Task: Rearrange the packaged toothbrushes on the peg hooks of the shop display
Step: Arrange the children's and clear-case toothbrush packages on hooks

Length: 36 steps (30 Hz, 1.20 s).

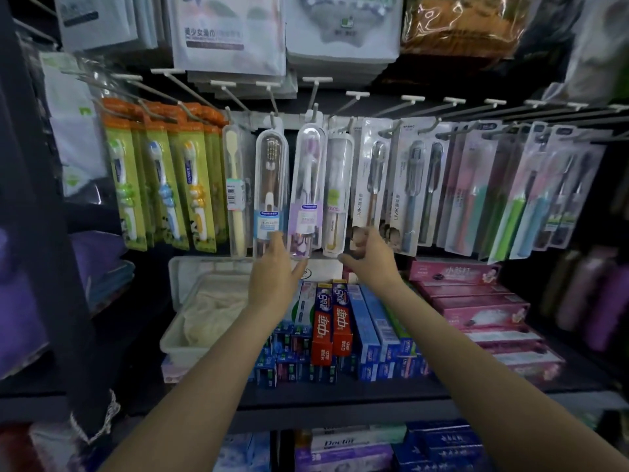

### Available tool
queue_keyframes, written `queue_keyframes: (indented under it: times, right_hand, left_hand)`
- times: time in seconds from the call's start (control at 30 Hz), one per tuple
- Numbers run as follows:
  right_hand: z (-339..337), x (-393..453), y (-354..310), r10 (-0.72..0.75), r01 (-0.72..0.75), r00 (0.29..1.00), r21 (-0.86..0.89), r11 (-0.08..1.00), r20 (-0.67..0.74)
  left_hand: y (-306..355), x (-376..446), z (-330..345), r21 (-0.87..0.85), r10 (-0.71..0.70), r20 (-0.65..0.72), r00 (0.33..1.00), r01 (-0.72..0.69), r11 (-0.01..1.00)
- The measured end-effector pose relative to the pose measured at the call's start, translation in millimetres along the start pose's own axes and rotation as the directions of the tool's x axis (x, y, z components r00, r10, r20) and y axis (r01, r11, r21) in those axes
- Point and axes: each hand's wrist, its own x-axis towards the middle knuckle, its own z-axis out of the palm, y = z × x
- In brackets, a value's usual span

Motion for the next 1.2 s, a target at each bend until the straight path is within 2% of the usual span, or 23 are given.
queue_keyframes:
  times: [0.2, 0.3, 0.4, 0.53, 0.63, 0.77, 0.87, 1.0, 1.2]
  right_hand:
    - [-3.8, 9.1, -7.3, -0.03, 0.03, 1.0, -0.006, 1.0, 0.004]
    - [-1.4, 22.9, -16.1, -0.048, 0.047, 0.999, 0.032, 0.998, 0.007]
    - [3.3, 36.0, -21.0, -0.035, 0.035, 0.999, 0.079, 0.996, -0.007]
    - [5.8, 51.0, -20.5, -0.03, 0.029, 1.0, 0.092, 0.995, 0.007]
    - [13.5, 65.7, -18.0, -0.004, 0.006, 1.0, 0.141, 0.99, -0.011]
    - [24.5, 84.4, -14.5, 0.075, -0.069, 0.997, 0.223, 0.972, -0.016]
    - [33.6, 93.1, -11.5, 0.094, -0.068, 0.991, 0.254, 0.965, -0.095]
    - [42.9, 86.2, -10.3, 0.138, -0.09, 0.964, 0.21, 0.973, -0.225]
    - [32.8, 69.4, -12.7, 0.092, -0.06, 0.965, 0.134, 0.989, -0.247]
  left_hand:
    - [-3.3, -10.1, 1.7, 0.005, -0.03, 0.012, 0.999, 0.03, 1.0]
    - [2.6, -10.2, -1.8, 0.007, 0.057, 0.005, 0.998, -0.057, 0.998]
    - [10.2, -9.1, -5.4, 0.026, 0.19, -0.068, 0.979, -0.189, 0.982]
    - [12.3, 7.0, -3.4, 0.334, 0.442, -0.247, 0.862, -0.352, 0.874]
    - [13.6, 22.5, -1.8, 0.522, 0.51, -0.224, 0.83, -0.34, 0.782]
    - [9.7, 29.9, 1.6, 0.61, 0.537, -0.183, 0.823, -0.333, 0.719]
    - [4.6, 29.8, 1.9, 0.634, 0.564, -0.161, 0.81, -0.353, 0.688]
    - [-2.6, 28.5, -1.4, 0.613, 0.566, -0.157, 0.809, -0.369, 0.699]
    - [0.7, 27.8, -4.7, 0.59, 0.525, -0.12, 0.843, -0.364, 0.72]
